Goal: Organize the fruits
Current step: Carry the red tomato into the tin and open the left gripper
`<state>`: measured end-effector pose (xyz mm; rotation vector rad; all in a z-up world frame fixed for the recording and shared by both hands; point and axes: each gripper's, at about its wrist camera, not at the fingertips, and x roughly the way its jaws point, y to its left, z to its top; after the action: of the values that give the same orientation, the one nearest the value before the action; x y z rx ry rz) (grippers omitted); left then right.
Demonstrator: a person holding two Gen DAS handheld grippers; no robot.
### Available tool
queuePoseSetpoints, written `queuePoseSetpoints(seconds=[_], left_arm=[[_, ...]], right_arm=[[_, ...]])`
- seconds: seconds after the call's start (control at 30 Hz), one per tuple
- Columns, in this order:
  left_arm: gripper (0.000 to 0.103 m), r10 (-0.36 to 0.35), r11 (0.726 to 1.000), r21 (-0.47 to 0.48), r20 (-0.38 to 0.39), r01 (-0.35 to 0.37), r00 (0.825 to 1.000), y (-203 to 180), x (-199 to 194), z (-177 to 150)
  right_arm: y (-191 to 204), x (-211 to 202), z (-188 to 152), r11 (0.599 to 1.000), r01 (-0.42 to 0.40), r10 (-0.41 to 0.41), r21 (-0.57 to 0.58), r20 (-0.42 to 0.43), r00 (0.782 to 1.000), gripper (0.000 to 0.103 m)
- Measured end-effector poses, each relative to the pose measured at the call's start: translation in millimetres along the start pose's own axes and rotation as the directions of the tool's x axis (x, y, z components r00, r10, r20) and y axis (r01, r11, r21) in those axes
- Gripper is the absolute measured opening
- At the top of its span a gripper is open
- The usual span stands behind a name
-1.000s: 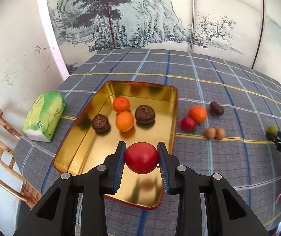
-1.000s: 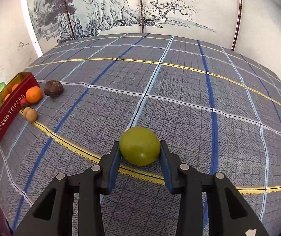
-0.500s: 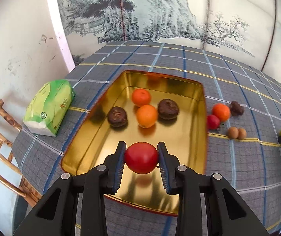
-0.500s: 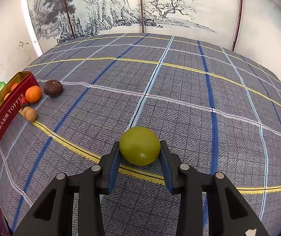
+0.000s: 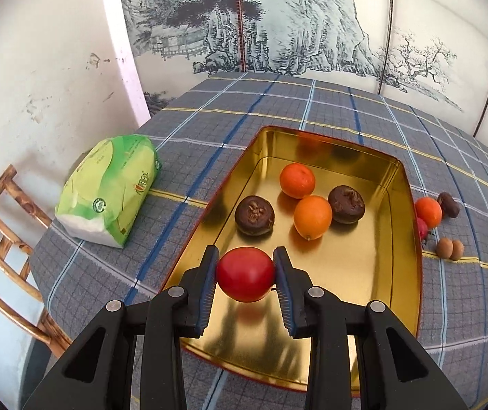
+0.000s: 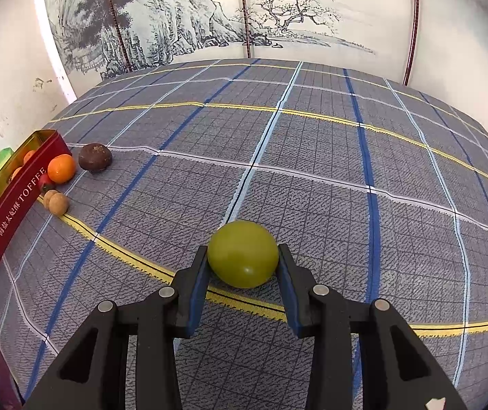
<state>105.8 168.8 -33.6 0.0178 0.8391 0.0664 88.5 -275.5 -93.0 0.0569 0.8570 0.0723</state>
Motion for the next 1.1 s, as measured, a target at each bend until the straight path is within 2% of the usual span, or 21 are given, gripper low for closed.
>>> queuePoseSetpoints(seconds=[0.4, 1.1], left_arm=[[0.034, -0.025, 0.999, 0.024, -0.032, 0.026, 0.999, -11, 19, 1], [0.036, 0.0, 0.995, 0.098, -0.011, 0.001, 1.0, -23, 32, -4]], right_arm=[[-1, 0, 0, 1.0, 0.001, -0.001, -0.001, 0.0, 1.0, 0.036], [1, 1, -1, 1.0, 0.01, -0.01, -0.009, -0.003, 1.0, 0.038]])
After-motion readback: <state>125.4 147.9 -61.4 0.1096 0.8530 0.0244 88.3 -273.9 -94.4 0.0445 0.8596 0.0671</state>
